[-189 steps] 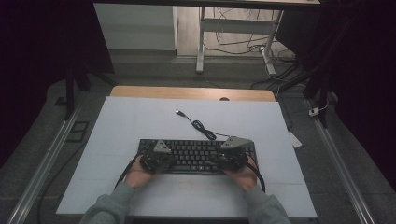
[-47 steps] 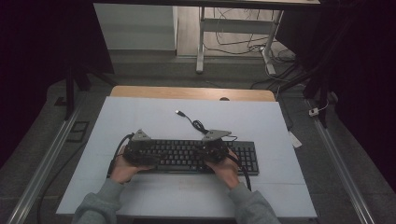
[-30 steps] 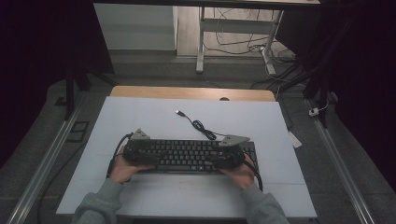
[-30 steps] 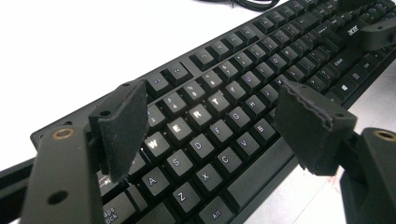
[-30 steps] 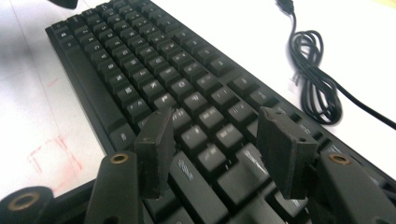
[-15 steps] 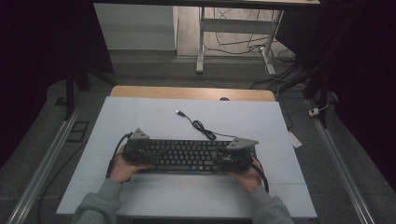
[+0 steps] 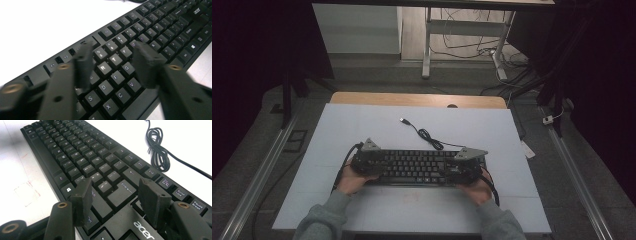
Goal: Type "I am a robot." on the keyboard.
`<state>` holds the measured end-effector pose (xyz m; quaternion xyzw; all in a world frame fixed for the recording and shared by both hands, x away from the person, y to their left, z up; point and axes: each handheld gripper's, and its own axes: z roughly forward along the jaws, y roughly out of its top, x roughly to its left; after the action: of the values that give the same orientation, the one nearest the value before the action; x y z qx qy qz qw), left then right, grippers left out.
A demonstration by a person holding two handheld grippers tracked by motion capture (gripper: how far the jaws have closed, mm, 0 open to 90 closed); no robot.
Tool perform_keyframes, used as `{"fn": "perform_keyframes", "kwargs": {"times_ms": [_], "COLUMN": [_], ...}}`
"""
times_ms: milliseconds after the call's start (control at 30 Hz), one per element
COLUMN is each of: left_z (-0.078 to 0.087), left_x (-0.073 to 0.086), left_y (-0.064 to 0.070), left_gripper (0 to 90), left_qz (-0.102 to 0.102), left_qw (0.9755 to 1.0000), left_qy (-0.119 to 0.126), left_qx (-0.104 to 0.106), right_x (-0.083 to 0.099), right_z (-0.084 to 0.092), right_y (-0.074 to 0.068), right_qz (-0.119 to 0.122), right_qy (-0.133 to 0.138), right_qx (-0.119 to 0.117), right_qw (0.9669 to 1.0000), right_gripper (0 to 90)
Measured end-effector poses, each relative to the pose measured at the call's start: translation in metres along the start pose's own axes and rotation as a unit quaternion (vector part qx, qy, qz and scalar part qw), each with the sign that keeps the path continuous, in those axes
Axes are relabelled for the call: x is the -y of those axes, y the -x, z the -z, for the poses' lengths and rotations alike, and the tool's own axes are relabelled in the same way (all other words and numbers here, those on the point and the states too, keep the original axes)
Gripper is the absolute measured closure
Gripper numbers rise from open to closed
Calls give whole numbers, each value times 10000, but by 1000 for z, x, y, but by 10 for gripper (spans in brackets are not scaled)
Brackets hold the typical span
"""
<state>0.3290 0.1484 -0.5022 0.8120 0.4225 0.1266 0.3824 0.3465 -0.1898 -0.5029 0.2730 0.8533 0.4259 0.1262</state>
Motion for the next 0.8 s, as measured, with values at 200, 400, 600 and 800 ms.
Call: {"fn": "perform_keyframes", "kwargs": {"times_ms": [200,400,600,800], "left_z": [-7,-15,-21,-25], "left_x": [0,-2,-3,-3], "left_y": [0,1,3,4], "left_gripper": [880,891,890,890], "left_qz": [-31,-76,-60,-81], "left_qw": [9999,9998,9998,9997], "left_qy": [-72,-169,-187,-239], "left_qx": [69,104,52,30], "right_x": [0,0,0,0], "right_z": [-1,-3,-3,-3], "right_y": [0,-1,-1,-1], "right_qz": [-1,31,44,49], "right_qy": [-23,-79,-84,-81], "right_qx": [6,11,8,14], "right_qw": [10000,10000,10000,10000], "right_gripper": [452,452,452,452]}}
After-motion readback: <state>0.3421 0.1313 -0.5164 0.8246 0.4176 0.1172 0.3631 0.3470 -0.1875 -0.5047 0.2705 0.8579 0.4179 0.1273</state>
